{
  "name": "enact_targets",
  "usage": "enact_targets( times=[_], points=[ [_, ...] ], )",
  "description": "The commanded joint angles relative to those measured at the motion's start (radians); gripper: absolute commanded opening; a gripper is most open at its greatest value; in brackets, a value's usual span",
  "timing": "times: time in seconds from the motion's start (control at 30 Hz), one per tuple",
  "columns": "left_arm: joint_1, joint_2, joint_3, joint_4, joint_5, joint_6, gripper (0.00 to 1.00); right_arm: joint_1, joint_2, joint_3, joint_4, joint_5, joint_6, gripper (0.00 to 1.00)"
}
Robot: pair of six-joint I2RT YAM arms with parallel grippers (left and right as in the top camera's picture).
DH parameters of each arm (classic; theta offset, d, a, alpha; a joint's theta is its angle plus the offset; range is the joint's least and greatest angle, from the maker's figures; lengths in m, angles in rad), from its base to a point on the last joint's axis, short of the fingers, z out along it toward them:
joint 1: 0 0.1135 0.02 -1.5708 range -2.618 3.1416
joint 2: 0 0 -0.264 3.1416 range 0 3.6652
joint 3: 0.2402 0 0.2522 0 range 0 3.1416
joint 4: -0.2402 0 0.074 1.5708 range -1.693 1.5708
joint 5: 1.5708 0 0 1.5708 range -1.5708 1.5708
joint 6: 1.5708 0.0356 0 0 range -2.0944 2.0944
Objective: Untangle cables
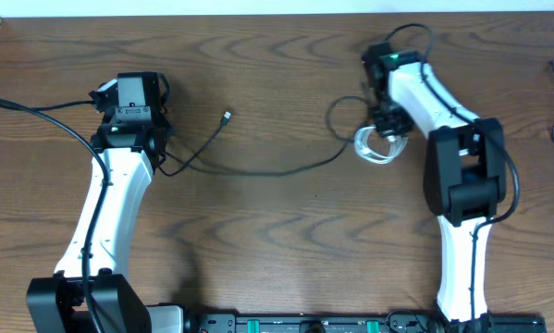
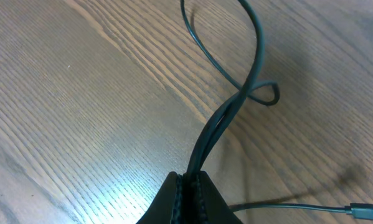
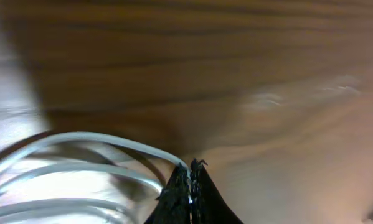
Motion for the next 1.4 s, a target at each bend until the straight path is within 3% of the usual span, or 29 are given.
enact_targets(
  times=[0.0, 0.17, 0.4, 0.5, 0.57, 0.7, 0.9, 1.37],
  points=[
    [0.005, 0.008, 0.017, 0.001, -0.003, 0.006, 0.08, -0.074, -0.008, 0.118, -0.045, 0.132, 0.124, 0.01],
    [0.005, 0.008, 0.017, 0.001, -0.004, 0.006, 0.08, -0.143, -0.044, 0.337, -0.149, 0.045, 0.129, 0.01],
    [0.005, 0.008, 0.017, 0.001, -0.004, 0.006, 0.08, -0.172, -0.124, 0.645, -0.258, -0.280, -0.039, 0.02],
    [0.005, 0.008, 0.017, 0.001, -0.004, 0.006, 0.08, -0.161, -0.145, 0.686, -0.322, -0.408, -0.087, 0.06],
    [0.005, 0.008, 0.017, 0.001, -0.004, 0.006, 0.08, -0.146, -0.150, 0.686, -0.386, -0.448, -0.096, 0.18],
    [0.005, 0.008, 0.017, 0.001, -0.004, 0.006, 0.08, -0.110, -0.145, 0.641, -0.479, -0.462, -0.098, 0.37],
    [0.005, 0.008, 0.017, 0.001, -0.004, 0.006, 0.07, -0.033, -0.145, 0.477, -0.461, -0.433, -0.121, 0.56],
    [0.005, 0.008, 0.017, 0.001, -0.003, 0.006, 0.08, 0.063, -0.145, 0.040, -0.210, -0.393, -0.177, 0.55]
  ],
)
